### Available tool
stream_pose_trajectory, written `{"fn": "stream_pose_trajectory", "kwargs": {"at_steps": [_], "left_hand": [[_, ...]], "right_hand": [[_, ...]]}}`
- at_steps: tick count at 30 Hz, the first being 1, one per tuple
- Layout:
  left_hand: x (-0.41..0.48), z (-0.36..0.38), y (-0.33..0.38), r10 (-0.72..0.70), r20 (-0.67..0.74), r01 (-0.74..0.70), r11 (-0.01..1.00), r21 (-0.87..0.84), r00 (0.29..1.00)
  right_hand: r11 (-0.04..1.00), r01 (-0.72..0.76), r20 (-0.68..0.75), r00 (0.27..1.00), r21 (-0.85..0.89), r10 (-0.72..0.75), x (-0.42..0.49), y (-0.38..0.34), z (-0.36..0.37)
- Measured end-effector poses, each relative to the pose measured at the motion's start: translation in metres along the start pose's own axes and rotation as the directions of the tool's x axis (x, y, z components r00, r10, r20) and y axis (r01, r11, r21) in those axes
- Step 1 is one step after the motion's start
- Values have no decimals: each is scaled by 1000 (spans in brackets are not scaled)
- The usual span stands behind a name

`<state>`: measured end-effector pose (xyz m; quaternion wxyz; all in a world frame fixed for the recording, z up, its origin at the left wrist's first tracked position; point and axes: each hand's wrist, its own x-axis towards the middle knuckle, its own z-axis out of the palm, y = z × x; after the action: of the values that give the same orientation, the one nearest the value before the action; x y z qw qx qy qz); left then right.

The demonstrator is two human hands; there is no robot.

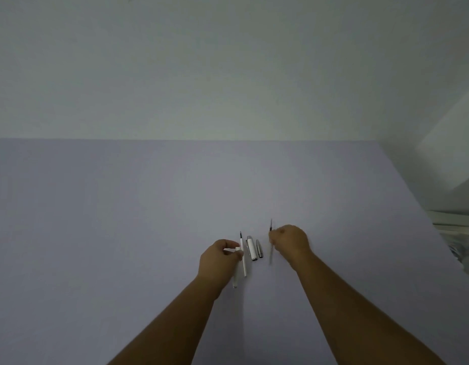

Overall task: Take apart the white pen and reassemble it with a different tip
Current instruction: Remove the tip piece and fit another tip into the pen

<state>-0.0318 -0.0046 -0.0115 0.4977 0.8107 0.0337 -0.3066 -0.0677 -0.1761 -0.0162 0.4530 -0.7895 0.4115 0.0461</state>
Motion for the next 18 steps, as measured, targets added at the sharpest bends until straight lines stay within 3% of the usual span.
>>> {"fn": "stream_pose_trajectory", "kwargs": {"at_steps": [2, 4, 18], "left_hand": [[2, -1, -3, -22, -18, 22, 1000, -13, 1000], [5, -1, -5, -32, -24, 32, 999, -9, 999], [15, -3, -5, -17, -48, 17, 1000, 5, 999]], "right_hand": [[980, 27, 40, 999, -197, -19, -1, 9, 5], [967, 26, 29, 999, -252, -19, 0, 14, 8], [964, 42, -6, 999, -263, -45, 0, 15, 12]]}}
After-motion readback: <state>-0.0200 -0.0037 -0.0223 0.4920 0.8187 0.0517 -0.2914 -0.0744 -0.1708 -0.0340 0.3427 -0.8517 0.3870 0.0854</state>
